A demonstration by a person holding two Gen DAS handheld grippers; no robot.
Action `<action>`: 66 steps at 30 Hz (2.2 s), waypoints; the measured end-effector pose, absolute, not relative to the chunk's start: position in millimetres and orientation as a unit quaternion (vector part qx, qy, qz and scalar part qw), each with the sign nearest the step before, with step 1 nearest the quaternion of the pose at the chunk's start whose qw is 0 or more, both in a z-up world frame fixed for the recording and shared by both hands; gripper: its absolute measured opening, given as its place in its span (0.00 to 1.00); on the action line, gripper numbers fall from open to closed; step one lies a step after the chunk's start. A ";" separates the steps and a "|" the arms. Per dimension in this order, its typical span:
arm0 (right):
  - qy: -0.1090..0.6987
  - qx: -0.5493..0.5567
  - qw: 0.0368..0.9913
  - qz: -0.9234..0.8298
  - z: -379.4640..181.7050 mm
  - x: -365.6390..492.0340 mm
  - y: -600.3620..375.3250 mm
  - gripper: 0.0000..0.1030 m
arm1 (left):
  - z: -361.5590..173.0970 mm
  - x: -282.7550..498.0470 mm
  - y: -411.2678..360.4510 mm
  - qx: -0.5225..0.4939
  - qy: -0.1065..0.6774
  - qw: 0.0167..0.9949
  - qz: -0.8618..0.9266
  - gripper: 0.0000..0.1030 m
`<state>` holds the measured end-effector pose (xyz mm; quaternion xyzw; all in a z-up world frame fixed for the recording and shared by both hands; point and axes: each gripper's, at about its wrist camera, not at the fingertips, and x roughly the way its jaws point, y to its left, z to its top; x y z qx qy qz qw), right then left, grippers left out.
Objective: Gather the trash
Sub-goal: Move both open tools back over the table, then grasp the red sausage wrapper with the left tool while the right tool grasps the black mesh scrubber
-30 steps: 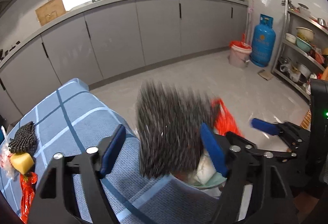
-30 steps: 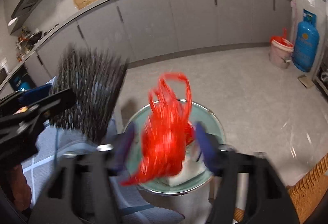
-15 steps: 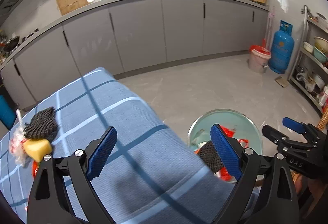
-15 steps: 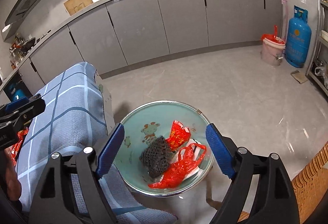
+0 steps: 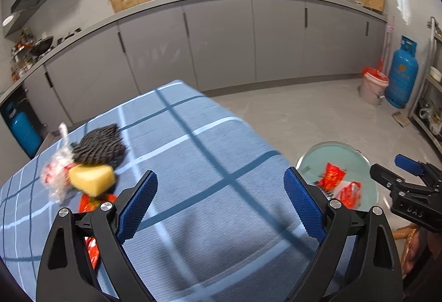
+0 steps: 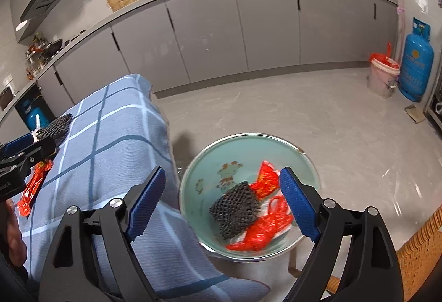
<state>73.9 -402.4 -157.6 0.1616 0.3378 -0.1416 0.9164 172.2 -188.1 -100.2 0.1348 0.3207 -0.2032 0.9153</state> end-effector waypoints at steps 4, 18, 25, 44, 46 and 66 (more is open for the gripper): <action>0.341 0.153 0.919 -0.128 -154.4 79.1 -386.5 0.82 | -101.2 178.0 -166.1 0.124 0.326 0.919 -0.182 0.89; 0.354 0.124 0.924 -0.075 -146.7 101.9 -328.8 0.82 | -116.8 197.2 -54.0 0.096 0.352 0.929 -0.065 0.89; 0.358 0.102 0.927 -0.049 -142.7 113.0 -293.7 0.86 | -131.9 218.0 -16.6 0.060 0.388 0.918 -0.061 0.89; 0.348 0.084 0.933 0.044 -114.3 211.1 -225.4 0.86 | -139.6 233.8 5.6 0.031 0.402 0.913 -0.065 0.88; 0.348 0.071 0.933 0.062 -110.1 234.3 -206.3 0.86 | -132.6 233.7 17.3 0.017 0.392 0.918 -0.058 0.88; 0.446 0.091 0.875 0.161 -152.0 363.5 -114.6 0.09 | -127.5 253.7 93.7 -0.019 0.376 0.926 0.033 0.88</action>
